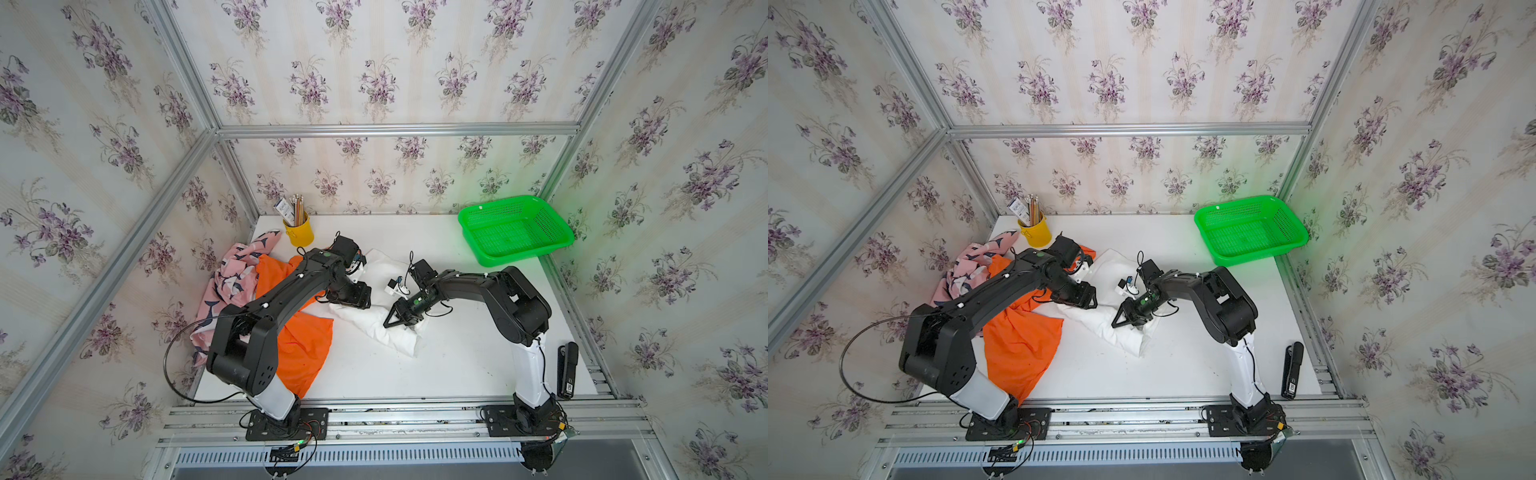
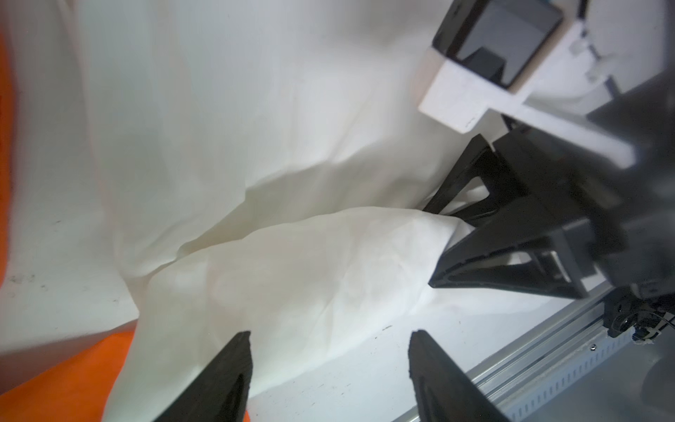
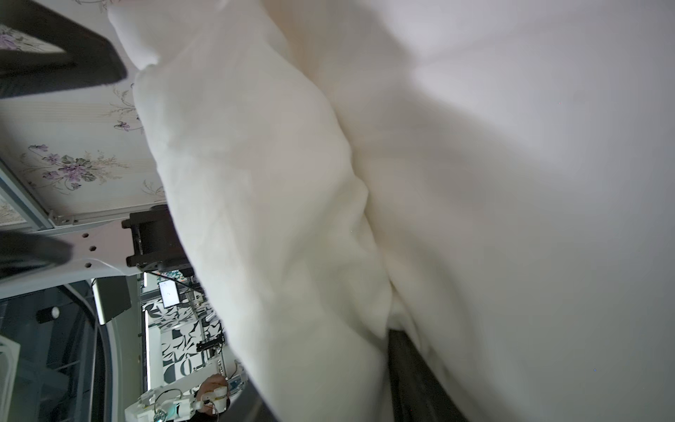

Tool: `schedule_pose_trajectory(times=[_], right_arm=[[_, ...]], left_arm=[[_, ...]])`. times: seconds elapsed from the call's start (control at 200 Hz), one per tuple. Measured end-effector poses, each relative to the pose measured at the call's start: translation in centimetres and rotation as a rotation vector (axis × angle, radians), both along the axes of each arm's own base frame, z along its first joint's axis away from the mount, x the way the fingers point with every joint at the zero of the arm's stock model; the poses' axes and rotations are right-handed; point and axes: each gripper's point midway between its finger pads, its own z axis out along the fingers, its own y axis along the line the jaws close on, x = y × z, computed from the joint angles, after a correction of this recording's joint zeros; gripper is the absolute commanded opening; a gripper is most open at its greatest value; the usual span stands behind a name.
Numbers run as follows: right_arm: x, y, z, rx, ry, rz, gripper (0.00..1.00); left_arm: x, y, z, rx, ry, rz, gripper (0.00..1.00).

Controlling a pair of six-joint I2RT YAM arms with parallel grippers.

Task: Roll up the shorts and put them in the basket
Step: Roll the shorts at the center of the board.

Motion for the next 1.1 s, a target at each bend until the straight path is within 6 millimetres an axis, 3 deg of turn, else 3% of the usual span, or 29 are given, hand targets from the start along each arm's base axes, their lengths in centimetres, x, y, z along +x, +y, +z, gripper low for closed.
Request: schedule_pose_trajectory(times=[0.195, 0.275, 0.4, 0.47, 0.539, 0.664, 0.769, 0.949, 1.099], right_arm=[[1.4, -3.2, 1.3, -0.203, -0.227, -0.088, 0.57], [1.3, -4.5, 2.3, -0.257, -0.306, -0.101, 0.45], [0.7, -6.0, 2.1, -0.313, -0.349, -0.117, 0.12], [0.8, -6.3, 1.1, -0.335, -0.345, -0.121, 0.08], [1.1, -6.2, 0.3, -0.336, -0.339, -0.123, 0.05], [1.5, -5.1, -0.3, -0.288, -0.308, -0.134, 0.07], [1.7, -4.2, -0.4, -0.222, -0.259, -0.154, 0.07], [1.5, -3.1, -0.5, -0.148, -0.211, -0.156, 0.13], [1.3, -3.0, -0.5, -0.137, -0.216, -0.129, 0.23]], left_arm=[[1.8, 1.2, -3.5, 0.122, 0.021, 0.003, 0.53], [2.5, 1.1, -4.9, 0.141, 0.032, -0.004, 0.51], [3.1, 0.9, -6.3, 0.154, 0.047, -0.014, 0.53], [3.4, 0.8, -6.0, 0.150, 0.033, -0.014, 0.65], [3.7, 1.0, -4.6, 0.147, -0.006, -0.007, 0.69], [3.8, 1.5, -0.2, 0.111, -0.114, 0.068, 0.77], [1.6, 1.9, 1.6, 0.036, -0.118, 0.173, 0.83], [-3.1, 0.8, 0.2, -0.129, 0.014, 0.359, 0.89], [-3.1, -0.7, -2.1, -0.207, 0.129, 0.499, 0.82]])
